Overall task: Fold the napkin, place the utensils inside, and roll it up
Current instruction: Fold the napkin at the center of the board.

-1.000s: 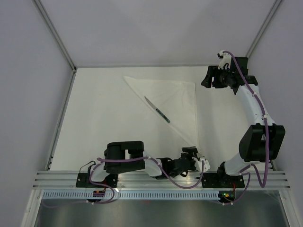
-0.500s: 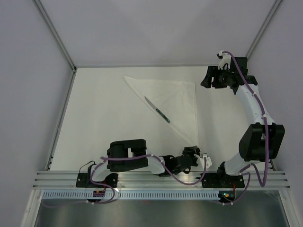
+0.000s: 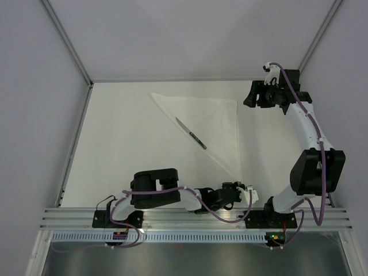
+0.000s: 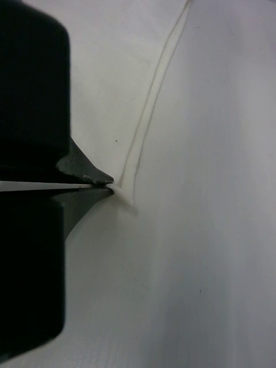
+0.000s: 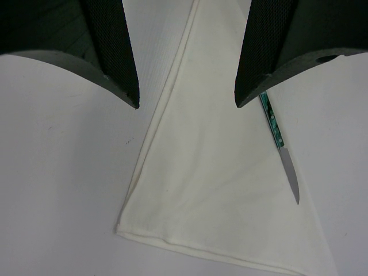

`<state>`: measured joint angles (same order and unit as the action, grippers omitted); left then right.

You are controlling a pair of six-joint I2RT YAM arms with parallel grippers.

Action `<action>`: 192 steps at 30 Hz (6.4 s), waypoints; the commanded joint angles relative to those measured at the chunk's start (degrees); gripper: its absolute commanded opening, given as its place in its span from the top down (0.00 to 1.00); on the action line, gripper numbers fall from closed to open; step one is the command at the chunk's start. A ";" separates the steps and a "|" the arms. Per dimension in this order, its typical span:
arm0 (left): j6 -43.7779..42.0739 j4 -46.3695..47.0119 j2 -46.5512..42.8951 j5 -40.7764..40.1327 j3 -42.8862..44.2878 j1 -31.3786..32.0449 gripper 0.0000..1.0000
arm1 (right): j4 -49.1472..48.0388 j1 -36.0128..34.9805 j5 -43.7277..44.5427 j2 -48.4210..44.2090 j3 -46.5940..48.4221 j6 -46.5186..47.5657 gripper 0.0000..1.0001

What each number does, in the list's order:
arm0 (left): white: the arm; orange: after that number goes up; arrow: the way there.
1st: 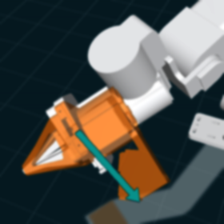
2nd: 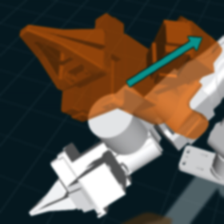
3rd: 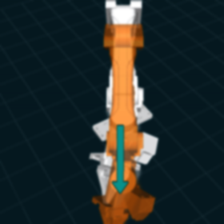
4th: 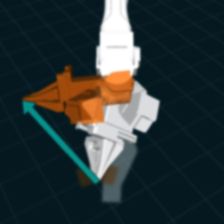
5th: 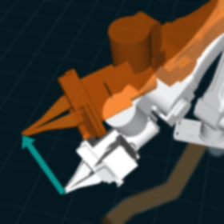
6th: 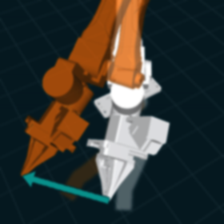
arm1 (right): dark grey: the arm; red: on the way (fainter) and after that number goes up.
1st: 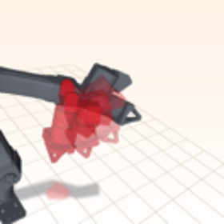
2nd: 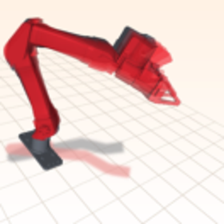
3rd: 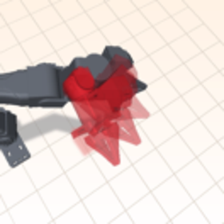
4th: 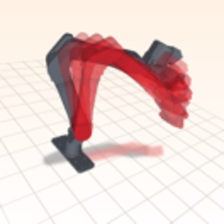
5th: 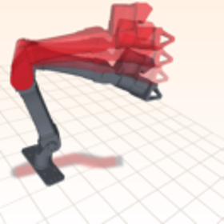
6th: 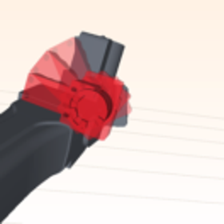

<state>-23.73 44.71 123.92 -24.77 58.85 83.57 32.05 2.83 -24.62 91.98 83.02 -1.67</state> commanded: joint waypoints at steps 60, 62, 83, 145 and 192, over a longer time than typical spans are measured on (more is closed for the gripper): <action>68.11 -14.39 -12.65 19.59 0.21 -54.12 0.98 | 2.31 -1.51 -0.51 5.22 1.88 0.70 0.28; 68.11 -14.21 -12.39 19.85 0.21 -54.56 0.98 | 2.31 -1.51 -0.51 5.22 1.88 0.62 0.28; 68.90 -14.21 -10.36 20.73 0.21 -57.55 0.98 | 2.58 -1.86 -0.51 5.40 1.79 1.06 0.28; 69.08 -37.77 9.85 26.36 35.90 -78.56 0.40 | 3.45 -5.29 -0.78 8.03 2.32 1.15 0.29; 71.19 -6.67 -5.53 38.81 8.91 -82.69 0.98 | 4.95 -8.37 0.45 9.70 2.76 3.69 0.32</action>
<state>49.19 26.09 121.86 6.31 68.58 0.62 35.92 -5.08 -24.97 101.23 83.31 1.78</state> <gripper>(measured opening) 0.027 0.684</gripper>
